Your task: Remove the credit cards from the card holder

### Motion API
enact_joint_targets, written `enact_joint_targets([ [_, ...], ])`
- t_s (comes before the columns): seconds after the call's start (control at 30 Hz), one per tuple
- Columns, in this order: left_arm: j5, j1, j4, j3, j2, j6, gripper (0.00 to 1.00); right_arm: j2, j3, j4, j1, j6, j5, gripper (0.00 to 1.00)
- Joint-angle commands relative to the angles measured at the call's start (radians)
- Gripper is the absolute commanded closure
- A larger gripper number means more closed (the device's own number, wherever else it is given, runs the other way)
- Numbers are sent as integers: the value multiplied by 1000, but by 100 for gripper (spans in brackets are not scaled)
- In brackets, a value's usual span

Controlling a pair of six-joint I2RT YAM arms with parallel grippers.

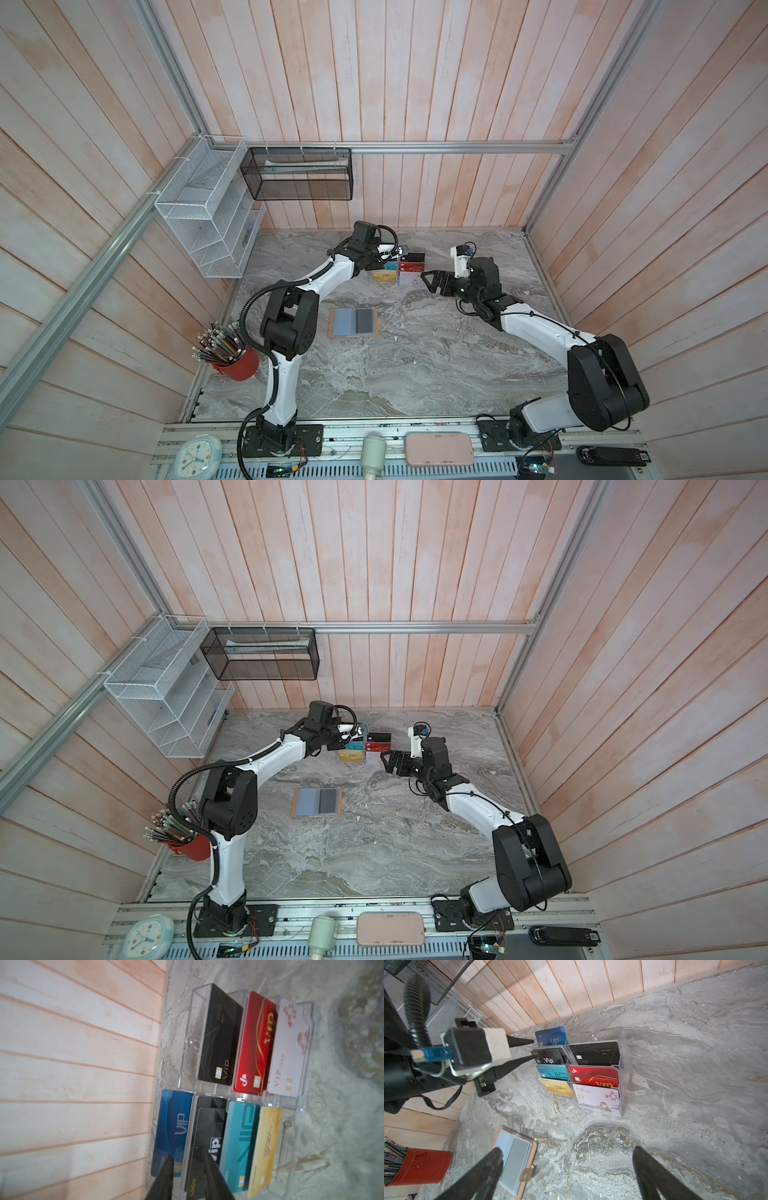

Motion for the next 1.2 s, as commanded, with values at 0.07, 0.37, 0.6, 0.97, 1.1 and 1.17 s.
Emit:
enact_joint_targets([
  [0.07,46,4,267,-103,-159,-205,50,-11,0,7,-4,5,-10,2],
  [0.37,-38,5,375,-223,-327,-541,0,-12,-3,10,-4,5,-39,2],
  [0.6,-12,75,308,-235,-362,-1027,0,-1,-15,21,0,7,-44,2],
  [0.97,177,142,413,-389,-354,-1498,0,42,-13,50,28,-16,-82,2],
  [1.1,252,164,520,-551,-427,-1683,0,65,0,70,88,-26,-100,2],
  [1.17,271,172,520,-617,-465,-1759,0,85,11,86,127,-16,-106,2],
])
